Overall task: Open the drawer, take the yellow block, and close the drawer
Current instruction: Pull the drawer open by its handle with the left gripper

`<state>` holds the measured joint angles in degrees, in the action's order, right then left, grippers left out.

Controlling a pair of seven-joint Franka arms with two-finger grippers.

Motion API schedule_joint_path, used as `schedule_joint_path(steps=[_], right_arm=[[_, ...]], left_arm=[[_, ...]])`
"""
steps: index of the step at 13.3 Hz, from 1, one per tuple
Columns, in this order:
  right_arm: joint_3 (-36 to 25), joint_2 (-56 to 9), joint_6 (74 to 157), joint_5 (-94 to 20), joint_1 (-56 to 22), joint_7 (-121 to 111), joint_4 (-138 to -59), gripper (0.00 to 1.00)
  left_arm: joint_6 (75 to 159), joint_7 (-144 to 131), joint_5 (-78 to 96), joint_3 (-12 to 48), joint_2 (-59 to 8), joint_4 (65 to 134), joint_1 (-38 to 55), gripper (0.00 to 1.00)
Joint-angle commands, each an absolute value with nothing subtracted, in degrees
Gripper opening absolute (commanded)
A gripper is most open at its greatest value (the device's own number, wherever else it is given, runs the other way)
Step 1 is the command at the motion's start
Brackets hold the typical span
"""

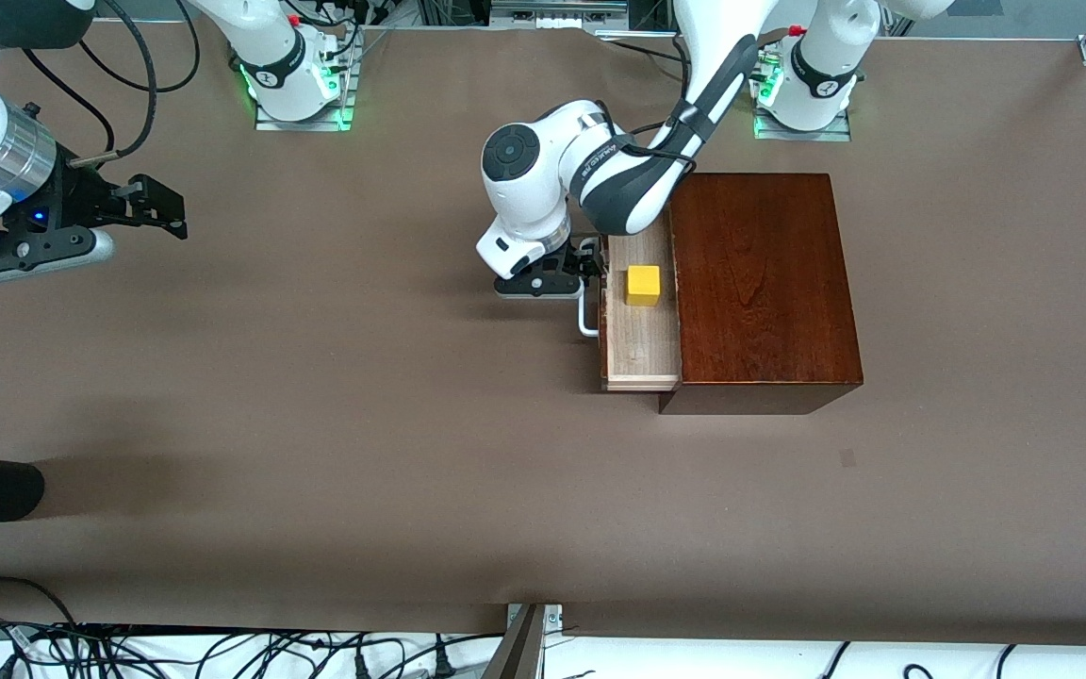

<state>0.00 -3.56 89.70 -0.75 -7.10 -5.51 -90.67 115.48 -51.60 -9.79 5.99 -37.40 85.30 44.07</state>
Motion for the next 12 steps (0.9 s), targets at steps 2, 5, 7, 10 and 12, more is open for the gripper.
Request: schedule_joint_path(steps=[2,5,7,10,12], right_arm=[[-0.1,-4.0,89.9,0.2,-7.6,-5.5,-90.1,1.00],[-0.1,-4.0,90.0,0.1,-7.6,-5.5,-90.2,1.00],[-0.1,-4.0,90.0,0.1,-7.6,-5.5,-90.2,1.00],[-0.1,-4.0,90.0,0.2,-7.6,-5.5,-90.2,1.00],[-0.1,-4.0,90.0,0.1,-7.6,-5.5,-90.2,1.00]], left_arm=[[118.8,-52.4,-7.5,6.0,-40.6,81.3,46.0,1.00],[118.9,-52.4,-7.5,6.0,-40.7,81.1,46.3,1.00],[119.0,-52.4,-7.5,6.0,-40.8,80.3,46.3,1.00],[119.0,-52.4,-7.4,6.0,-41.0,80.1,46.4,1.00],[119.0,-52.4,-7.4,6.0,-40.9,80.1,46.4,1.00]])
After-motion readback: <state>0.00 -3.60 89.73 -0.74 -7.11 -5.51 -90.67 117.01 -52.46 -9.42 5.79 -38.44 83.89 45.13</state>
